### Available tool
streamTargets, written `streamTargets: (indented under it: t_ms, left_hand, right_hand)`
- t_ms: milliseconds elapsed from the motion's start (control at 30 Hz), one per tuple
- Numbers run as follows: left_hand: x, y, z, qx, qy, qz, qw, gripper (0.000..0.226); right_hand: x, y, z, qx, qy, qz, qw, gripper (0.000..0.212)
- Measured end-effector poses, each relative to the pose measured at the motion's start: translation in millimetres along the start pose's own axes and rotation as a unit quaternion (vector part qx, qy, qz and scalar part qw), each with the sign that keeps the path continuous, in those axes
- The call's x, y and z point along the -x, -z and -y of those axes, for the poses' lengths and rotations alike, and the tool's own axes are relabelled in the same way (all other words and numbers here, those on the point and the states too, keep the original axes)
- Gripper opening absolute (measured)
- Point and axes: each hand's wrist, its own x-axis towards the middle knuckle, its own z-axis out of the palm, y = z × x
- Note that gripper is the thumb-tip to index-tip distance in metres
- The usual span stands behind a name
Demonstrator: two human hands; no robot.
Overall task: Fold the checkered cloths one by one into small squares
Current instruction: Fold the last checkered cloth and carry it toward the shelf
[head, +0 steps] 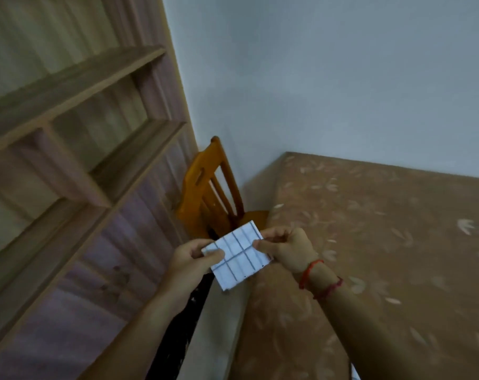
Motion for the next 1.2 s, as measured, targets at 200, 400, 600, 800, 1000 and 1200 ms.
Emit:
streamTargets:
  t_ms: [200, 400, 600, 800, 1000, 1200]
  left_hand:
    - [-75.0, -55.3, -5.7, 0.031, 0.034, 0.068, 0.997, 0.019]
    - [-140.9, -93.5, -11.8, -0.002, 0.008, 0.157, 0.988, 0.013]
    - [-192.9, -124.1, -7.2, -0.046, 0.007, 0.197, 0.979, 0.014]
    - [-219.2, -142.5, -0.2, -0.070, 0.013, 0.180, 0.981, 0.011]
    - [-257.4, -174.5, 16.4, -0.109, 0.008, 0.133, 0.985, 0.008]
    - [-318.9, -229.1, 32.3, -0.155, -0.013, 0.110, 0.982, 0.009]
  right_hand:
    - [-18.6, 51.4, -5.9, -0.094, -0.073, -0.179, 0.977, 0.011]
    - [-31.2, 82.0, -9.6, -0.096, -0.116, -0.291, 0.945, 0.006]
    - [-54.6, 103.0, -22.0, -0.048, -0.136, -0.354, 0.924, 0.009]
    - [-81.4, 116.7, -42.8, -0.007, -0.141, -0.352, 0.925, 0.012]
    - [-118.2, 141.2, -77.3, 0.054, -0.153, -0.359, 0.919, 0.019]
    - [-177.4, 181.1, -127.4, 0.117, -0.167, -0.365, 0.908, 0.026]
